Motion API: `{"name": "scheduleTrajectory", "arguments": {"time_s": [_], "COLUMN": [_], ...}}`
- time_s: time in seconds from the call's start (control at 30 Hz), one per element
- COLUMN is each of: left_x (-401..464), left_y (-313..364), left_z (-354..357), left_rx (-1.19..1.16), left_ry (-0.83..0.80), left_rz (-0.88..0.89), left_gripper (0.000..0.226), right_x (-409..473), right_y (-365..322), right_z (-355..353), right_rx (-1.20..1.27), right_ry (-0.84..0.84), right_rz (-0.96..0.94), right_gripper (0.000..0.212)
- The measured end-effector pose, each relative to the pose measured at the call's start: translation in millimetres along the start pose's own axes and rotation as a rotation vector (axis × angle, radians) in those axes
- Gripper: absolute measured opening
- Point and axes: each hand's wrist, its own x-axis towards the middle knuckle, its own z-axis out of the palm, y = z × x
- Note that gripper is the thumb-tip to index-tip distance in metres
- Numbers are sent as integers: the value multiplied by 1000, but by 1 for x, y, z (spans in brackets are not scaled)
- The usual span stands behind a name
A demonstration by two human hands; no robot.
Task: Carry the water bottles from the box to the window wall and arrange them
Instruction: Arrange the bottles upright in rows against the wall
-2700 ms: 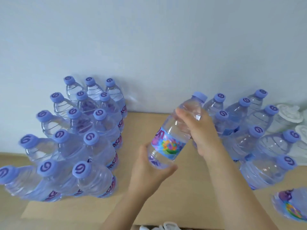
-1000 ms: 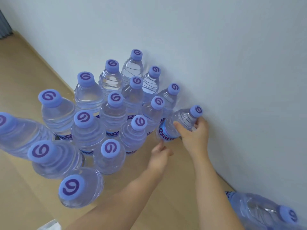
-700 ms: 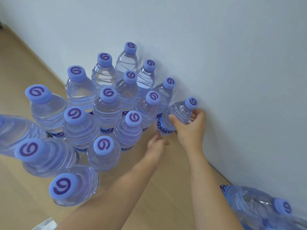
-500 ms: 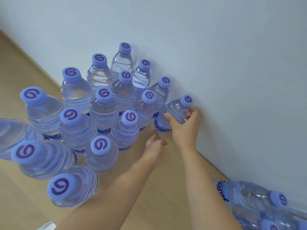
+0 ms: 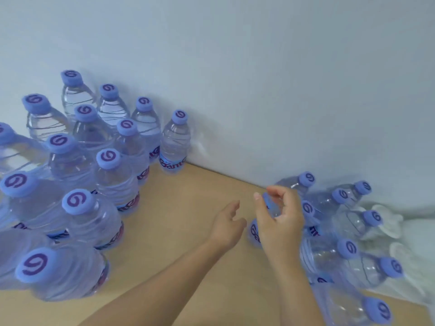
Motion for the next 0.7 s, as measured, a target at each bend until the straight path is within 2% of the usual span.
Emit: {"name": "scheduleTrajectory", "arguments": {"time_s": [0.1, 0.17, 0.23, 0.3, 0.37, 0.43, 0.6, 0.7], "left_x": [-11, -15, -18, -21, -24, -25, -28, -32], "left_y": [3, 2, -2, -5, -6, -7, -13, -13], "left_z": [17, 24, 26, 25, 20, 13, -14, -28], "left_rx": [83, 110, 148, 204, 262, 309, 384, 224], "left_ry": [-90, -105, -98, -96, -117, -143, -152, -187], "left_rz": [29, 82, 107, 108, 110, 93, 89, 123], "left_gripper": [57, 50, 43, 45, 56, 65, 91, 97], "right_x": [-11, -12, -10, -9, -7, -5, 1, 14], "right_y": [11, 23, 29, 37, 44, 45, 25, 0], "right_z": [-24, -31, -31, -26, -24, -24, -33, -37], "right_rx": [-129, -181, -98, -9, 1, 6, 2, 65], "right_ry": [255, 323, 225, 136, 136, 136, 128, 54], "right_rz": [-100, -26, 216, 359, 377, 381, 363, 353], "right_gripper": [36, 49, 61, 55, 37, 29, 30, 27]}}
